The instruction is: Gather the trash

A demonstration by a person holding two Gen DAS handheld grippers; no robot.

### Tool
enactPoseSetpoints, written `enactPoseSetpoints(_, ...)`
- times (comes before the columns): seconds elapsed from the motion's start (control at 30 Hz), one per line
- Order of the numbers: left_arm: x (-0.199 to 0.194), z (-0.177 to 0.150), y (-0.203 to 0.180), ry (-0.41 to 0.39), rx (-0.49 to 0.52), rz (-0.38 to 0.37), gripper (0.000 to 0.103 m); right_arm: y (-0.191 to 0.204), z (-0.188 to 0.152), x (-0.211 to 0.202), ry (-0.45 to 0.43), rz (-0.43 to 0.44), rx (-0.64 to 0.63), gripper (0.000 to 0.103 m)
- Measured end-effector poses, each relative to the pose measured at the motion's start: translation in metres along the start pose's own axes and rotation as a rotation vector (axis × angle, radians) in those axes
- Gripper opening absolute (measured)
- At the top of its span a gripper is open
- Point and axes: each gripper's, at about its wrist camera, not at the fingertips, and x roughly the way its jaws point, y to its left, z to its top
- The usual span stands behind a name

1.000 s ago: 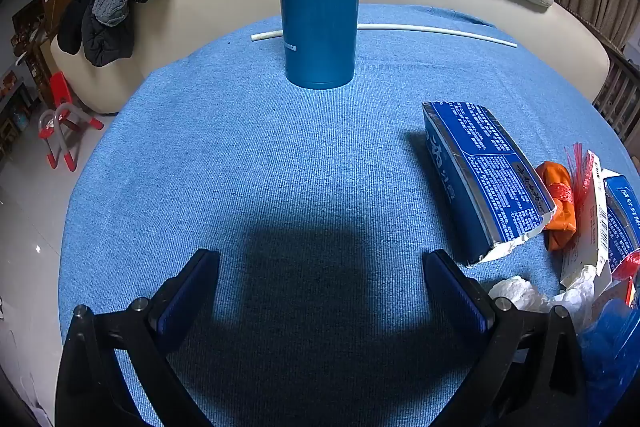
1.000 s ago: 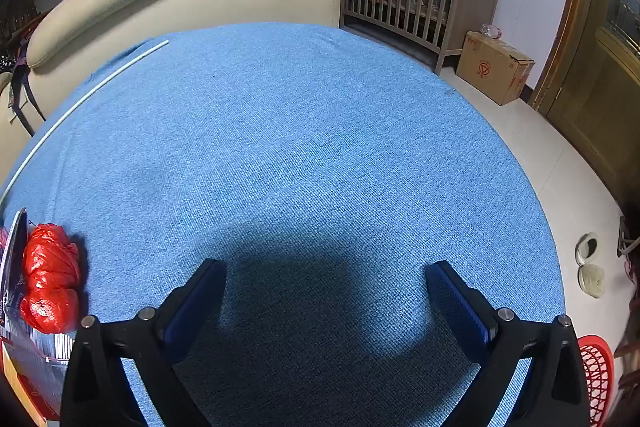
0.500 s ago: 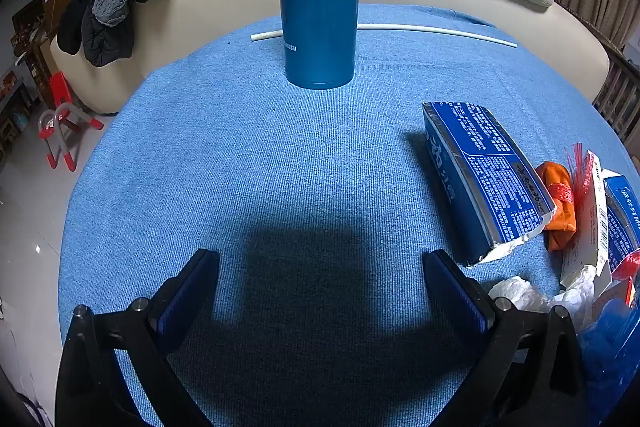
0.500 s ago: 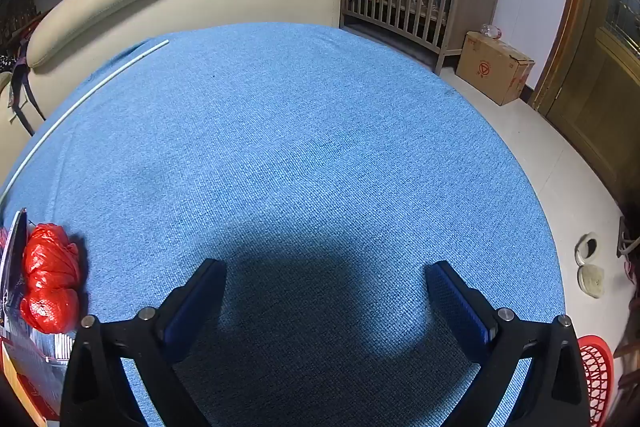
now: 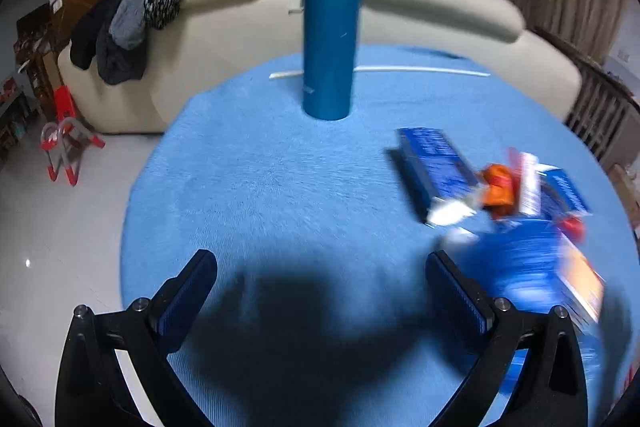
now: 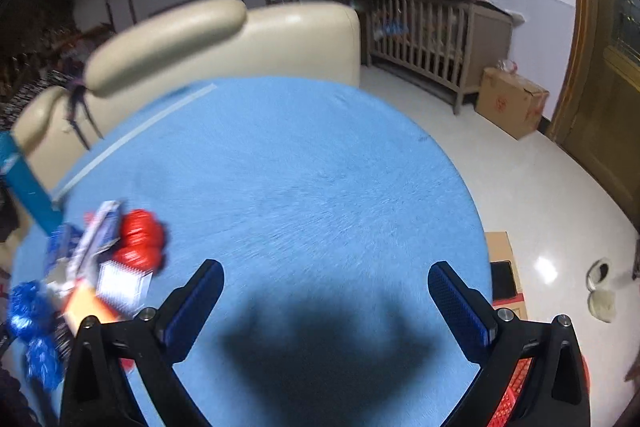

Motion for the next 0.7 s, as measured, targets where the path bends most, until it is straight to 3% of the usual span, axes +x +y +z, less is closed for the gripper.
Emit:
enactPoseSetpoints(0.2,-0.051,-0.028,-0.025,-0.027,0.067,-0.064,0.103,0.015,-0.040,-0.057,-0.046,0.093,-0.035,0.103)
enactPoseSetpoints(0.43,-0.093,-0.037,-0.041,-0.077,0.114,-0.094,0.103,0.013,-0.081,-0.098,-0.071,0.140,-0.032,0.103)
enactPoseSetpoints(0.7,-0.126,-0.040,-0.049,-0.128,0.137,-0.112,0.103,0.011,-0.091,-0.124,-0.114,0.165,-0.017,0.103)
